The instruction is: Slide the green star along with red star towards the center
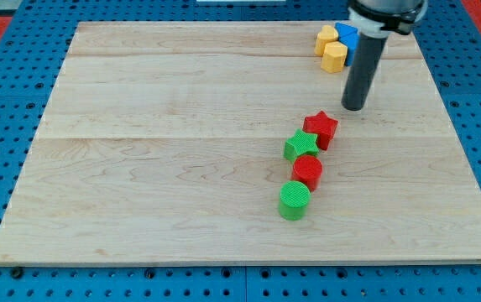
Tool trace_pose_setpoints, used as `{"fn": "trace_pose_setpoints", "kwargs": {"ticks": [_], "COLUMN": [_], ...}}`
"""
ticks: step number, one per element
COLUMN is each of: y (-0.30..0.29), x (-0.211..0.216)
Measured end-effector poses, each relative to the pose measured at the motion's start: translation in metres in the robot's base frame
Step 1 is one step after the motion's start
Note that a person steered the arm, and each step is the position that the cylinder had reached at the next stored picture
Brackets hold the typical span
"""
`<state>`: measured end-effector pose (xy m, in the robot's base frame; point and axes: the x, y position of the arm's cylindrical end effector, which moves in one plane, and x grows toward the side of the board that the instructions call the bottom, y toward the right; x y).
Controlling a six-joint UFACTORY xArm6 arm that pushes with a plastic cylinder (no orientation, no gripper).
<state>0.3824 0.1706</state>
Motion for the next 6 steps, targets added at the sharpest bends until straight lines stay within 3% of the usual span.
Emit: {"fn": "trace_pose_setpoints", "kwargs": {"ticks": [1,2,3,4,6], "y": [0.032,0.078,0.081,0.022,-0.115], "x": [-0.01,0.002,0.03,0.067,0.092]}}
